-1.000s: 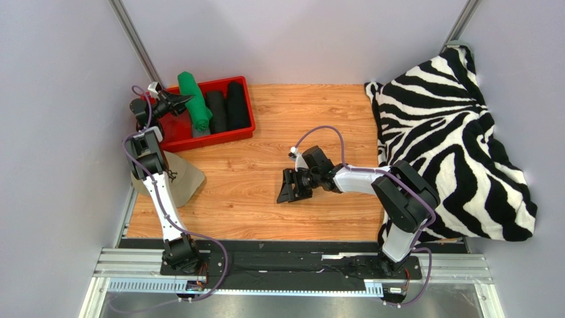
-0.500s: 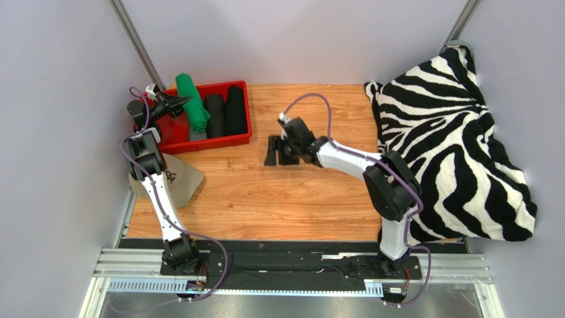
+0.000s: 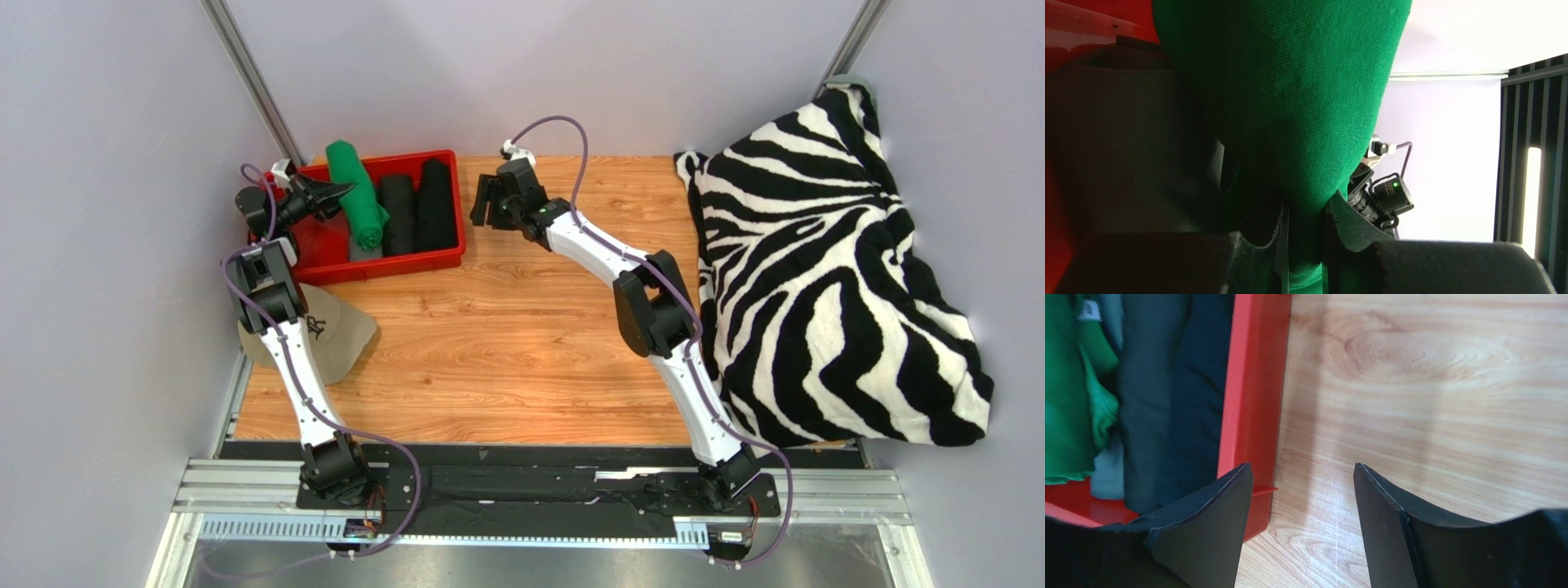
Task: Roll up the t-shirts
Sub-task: Place the T-shirt in the bin.
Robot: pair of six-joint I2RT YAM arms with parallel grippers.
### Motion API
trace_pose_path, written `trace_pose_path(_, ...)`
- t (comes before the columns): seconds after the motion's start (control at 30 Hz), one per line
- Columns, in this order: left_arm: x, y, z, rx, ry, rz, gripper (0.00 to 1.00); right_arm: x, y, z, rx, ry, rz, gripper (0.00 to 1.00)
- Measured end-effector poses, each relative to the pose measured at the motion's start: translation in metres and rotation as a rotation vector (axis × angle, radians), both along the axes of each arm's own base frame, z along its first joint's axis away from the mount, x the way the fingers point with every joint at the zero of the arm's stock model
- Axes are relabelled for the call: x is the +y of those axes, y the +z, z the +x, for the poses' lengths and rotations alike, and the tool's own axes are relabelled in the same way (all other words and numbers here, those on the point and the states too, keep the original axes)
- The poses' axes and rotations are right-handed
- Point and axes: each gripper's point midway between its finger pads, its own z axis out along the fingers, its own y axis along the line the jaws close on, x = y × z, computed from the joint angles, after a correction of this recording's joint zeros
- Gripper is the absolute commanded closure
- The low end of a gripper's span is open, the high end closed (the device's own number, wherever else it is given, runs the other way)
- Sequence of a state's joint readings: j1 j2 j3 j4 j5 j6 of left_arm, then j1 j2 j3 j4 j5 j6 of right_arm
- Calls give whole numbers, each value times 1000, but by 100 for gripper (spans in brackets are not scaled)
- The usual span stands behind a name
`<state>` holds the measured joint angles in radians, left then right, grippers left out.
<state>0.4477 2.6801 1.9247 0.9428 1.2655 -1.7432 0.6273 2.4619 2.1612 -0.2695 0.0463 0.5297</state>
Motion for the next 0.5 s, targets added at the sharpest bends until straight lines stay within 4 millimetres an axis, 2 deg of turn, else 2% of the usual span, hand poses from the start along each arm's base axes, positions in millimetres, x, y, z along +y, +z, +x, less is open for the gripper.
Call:
trace_pose_path(0.27, 0, -4, -1, 13, -8, 7, 100, 22, -10, -20, -7, 46, 6, 33)
trace_pose_path(0.5, 2, -6, -2, 21, -6, 13, 100, 29, -9, -30, -6, 68, 14, 36)
